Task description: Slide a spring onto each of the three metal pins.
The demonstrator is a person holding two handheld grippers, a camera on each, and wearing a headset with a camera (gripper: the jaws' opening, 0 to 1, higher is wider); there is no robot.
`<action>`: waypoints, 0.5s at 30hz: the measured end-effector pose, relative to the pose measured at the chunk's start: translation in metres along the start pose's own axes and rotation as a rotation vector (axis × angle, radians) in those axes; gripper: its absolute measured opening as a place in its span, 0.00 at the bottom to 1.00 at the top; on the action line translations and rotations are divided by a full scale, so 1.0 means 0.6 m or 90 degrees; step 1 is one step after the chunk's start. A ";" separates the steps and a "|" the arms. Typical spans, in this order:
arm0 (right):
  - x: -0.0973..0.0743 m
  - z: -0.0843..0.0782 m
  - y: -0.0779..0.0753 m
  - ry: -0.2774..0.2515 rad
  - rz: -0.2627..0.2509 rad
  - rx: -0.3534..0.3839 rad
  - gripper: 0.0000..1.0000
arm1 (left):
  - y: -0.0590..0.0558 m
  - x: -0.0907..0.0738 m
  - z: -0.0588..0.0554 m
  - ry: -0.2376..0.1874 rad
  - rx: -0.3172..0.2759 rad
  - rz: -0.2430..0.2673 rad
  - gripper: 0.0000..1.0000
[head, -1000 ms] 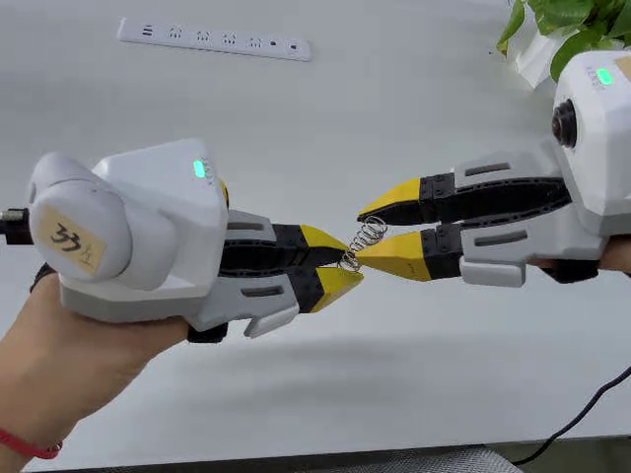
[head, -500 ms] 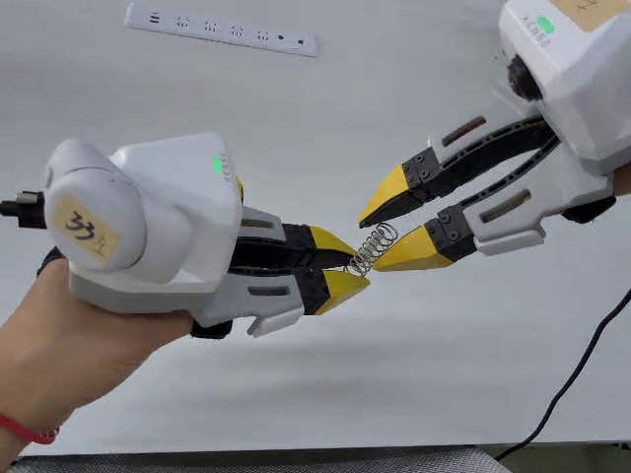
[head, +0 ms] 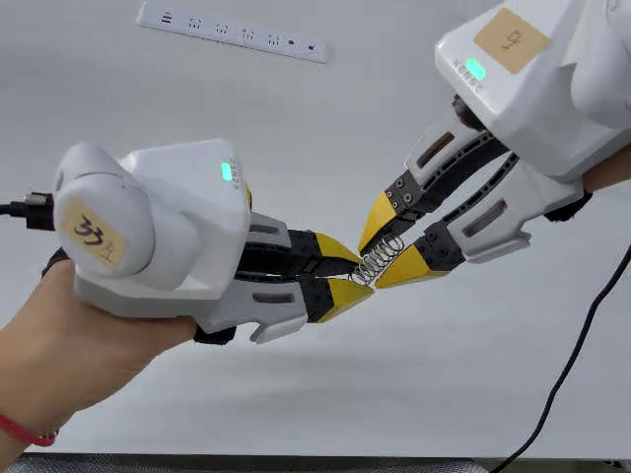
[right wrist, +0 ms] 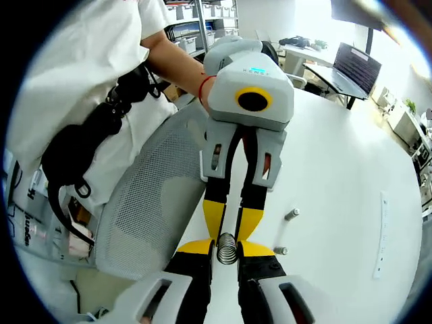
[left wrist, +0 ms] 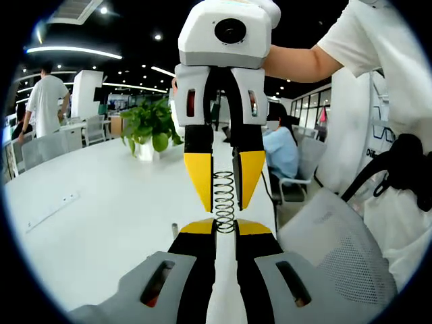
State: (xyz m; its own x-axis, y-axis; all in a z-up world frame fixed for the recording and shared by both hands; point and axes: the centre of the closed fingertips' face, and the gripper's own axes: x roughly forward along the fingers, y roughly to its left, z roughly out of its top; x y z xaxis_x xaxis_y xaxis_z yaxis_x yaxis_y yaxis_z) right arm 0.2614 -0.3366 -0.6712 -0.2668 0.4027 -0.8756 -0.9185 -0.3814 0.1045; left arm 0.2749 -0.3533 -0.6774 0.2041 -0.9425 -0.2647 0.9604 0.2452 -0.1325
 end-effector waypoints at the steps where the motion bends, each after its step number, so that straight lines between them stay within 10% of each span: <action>1: 0.000 0.000 0.000 0.001 0.001 -0.001 0.09 | 0.000 0.000 0.000 0.000 0.000 0.000 0.06; 15: 0.001 0.000 0.001 0.013 0.007 -0.007 0.07 | -0.001 0.001 -0.003 -0.002 -0.002 0.001 0.06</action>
State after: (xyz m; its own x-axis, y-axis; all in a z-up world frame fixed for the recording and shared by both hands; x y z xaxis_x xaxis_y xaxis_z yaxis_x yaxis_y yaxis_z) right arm 0.2609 -0.3367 -0.6719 -0.2702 0.3815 -0.8840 -0.9123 -0.3948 0.1085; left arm 0.2744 -0.3536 -0.6791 0.2066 -0.9428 -0.2615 0.9594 0.2477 -0.1349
